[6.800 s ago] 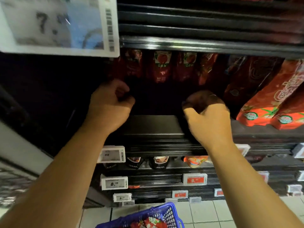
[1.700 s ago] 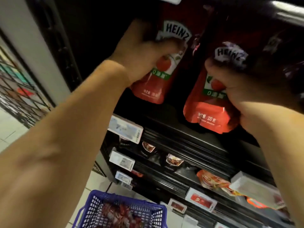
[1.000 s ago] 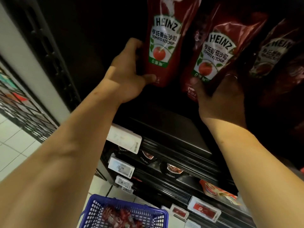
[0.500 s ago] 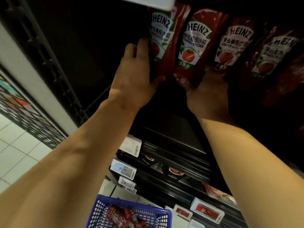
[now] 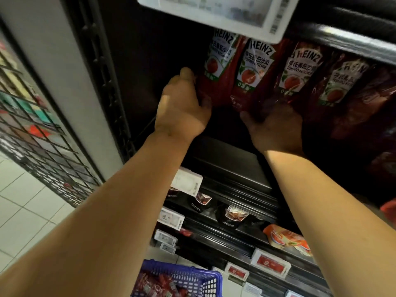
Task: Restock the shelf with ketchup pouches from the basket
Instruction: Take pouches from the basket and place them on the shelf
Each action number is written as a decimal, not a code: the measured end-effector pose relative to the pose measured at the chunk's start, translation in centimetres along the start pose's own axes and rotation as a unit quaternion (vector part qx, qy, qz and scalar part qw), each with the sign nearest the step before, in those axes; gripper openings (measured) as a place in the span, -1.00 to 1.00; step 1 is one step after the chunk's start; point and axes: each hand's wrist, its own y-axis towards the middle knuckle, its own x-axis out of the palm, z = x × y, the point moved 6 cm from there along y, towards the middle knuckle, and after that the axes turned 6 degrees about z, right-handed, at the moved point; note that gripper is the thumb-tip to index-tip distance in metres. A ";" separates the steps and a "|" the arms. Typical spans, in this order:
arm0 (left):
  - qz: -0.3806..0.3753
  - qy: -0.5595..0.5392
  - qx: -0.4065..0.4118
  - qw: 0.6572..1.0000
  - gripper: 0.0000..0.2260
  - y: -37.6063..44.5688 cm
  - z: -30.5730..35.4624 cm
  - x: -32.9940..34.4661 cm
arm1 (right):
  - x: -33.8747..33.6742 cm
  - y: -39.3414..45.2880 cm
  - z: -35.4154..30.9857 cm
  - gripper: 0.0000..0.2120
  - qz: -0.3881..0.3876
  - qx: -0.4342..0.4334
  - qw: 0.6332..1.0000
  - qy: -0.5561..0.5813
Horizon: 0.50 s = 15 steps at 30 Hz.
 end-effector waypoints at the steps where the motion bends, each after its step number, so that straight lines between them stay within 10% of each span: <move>1: 0.001 -0.019 0.002 1.000 -0.64 -0.3 -0.1 -0.5 | -0.3 -0.3 0.3 -0.57 -0.005 0.003 1.000 -0.008; 10: -0.119 -0.146 0.073 0.979 -0.76 -8.5 -1.4 -7.0 | -5.9 -7.8 1.4 -0.79 0.021 0.033 0.997 -0.071; 15: -0.046 -0.144 0.096 0.984 -0.82 -15.9 -4.9 -11.1 | -8.2 -13.7 1.2 -0.81 0.064 0.036 0.997 0.022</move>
